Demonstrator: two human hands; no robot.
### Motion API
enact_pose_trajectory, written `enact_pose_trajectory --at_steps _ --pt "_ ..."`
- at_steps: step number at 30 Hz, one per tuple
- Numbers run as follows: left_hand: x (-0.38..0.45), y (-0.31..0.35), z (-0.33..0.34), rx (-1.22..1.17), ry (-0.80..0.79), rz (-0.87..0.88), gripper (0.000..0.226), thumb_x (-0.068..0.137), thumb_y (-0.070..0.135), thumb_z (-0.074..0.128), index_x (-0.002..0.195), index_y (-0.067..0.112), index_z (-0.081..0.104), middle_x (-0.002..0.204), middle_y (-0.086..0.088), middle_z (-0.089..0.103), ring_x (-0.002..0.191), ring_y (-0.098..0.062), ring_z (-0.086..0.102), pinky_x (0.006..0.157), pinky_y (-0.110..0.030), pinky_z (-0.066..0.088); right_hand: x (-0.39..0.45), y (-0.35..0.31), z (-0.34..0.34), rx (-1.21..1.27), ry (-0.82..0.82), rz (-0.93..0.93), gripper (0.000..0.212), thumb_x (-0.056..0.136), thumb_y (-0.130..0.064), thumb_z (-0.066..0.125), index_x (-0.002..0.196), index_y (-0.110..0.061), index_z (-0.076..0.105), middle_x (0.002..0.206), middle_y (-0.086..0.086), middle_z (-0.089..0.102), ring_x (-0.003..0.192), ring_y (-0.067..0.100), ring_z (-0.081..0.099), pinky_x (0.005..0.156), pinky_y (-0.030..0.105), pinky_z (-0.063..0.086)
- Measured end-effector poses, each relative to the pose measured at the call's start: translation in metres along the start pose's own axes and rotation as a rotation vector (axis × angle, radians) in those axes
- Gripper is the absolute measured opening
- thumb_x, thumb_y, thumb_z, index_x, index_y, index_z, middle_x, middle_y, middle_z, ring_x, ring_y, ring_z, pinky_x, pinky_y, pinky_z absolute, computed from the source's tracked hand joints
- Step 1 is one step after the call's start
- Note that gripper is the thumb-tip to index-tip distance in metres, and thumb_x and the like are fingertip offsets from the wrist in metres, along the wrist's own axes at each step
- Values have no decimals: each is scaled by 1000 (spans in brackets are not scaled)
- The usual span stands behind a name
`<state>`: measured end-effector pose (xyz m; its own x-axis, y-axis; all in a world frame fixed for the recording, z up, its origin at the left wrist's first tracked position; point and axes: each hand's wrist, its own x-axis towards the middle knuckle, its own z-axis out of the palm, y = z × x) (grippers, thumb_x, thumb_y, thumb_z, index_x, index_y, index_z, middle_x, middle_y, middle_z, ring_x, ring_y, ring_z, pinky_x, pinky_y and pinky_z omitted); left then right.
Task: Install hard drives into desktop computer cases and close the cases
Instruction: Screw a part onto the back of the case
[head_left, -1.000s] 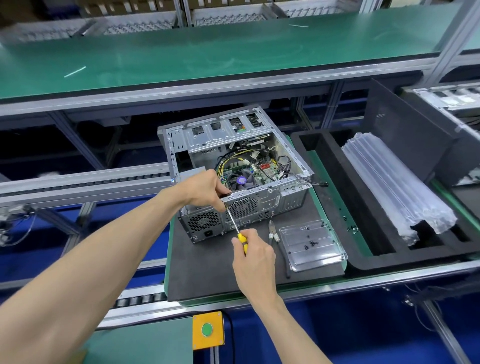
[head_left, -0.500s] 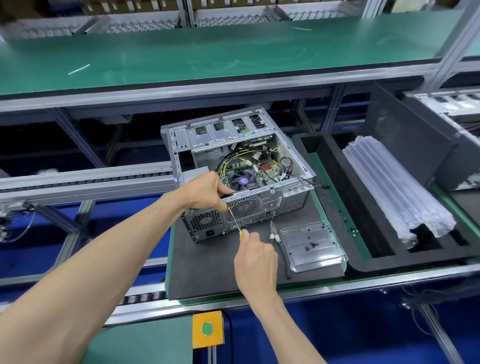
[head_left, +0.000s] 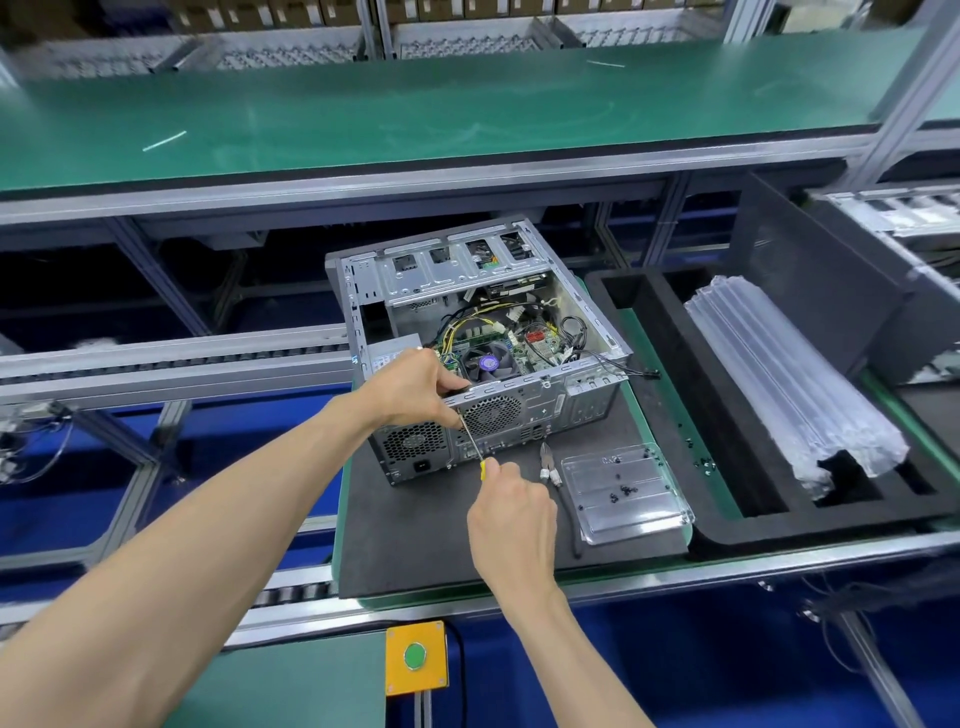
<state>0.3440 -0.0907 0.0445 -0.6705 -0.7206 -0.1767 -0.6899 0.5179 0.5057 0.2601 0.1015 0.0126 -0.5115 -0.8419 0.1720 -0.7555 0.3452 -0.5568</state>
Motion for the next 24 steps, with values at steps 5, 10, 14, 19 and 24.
enact_pose_trajectory --at_steps 5,10,14,19,24 --pt "-3 1 0 2 9 7 56 70 22 89 123 11 72 77 48 37 51 5 52 46 -6 34 -4 4 2 266 50 36 23 91 -18 71 92 -18 48 84 3 61 69 23 53 61 28 25" --pt "0 -2 4 22 46 -22 57 69 25 88 122 15 72 53 29 59 45 3 46 47 -11 35 -2 -9 1 -27 105 -20 31 86 -19 76 63 -9 58 46 6 56 37 25 54 43 24 14" --pt "-2 -1 4 7 48 -11 56 70 23 88 123 12 72 68 13 70 45 2 46 46 -9 34 0 -1 4 79 39 38 25 102 -30 54 82 -14 56 68 10 65 62 31 62 49 34 20" --pt "-3 0 3 4 47 40 56 71 22 88 123 10 71 80 43 20 78 0 44 50 -5 35 -1 2 1 214 74 -10 21 87 -14 75 90 -11 53 78 7 64 67 31 62 57 30 28" --pt "-2 -4 4 -12 28 9 56 69 20 89 121 12 73 83 44 30 52 10 49 50 -4 35 1 -9 -1 -114 135 -63 31 80 -20 81 63 -10 57 44 7 54 34 25 53 42 22 18"
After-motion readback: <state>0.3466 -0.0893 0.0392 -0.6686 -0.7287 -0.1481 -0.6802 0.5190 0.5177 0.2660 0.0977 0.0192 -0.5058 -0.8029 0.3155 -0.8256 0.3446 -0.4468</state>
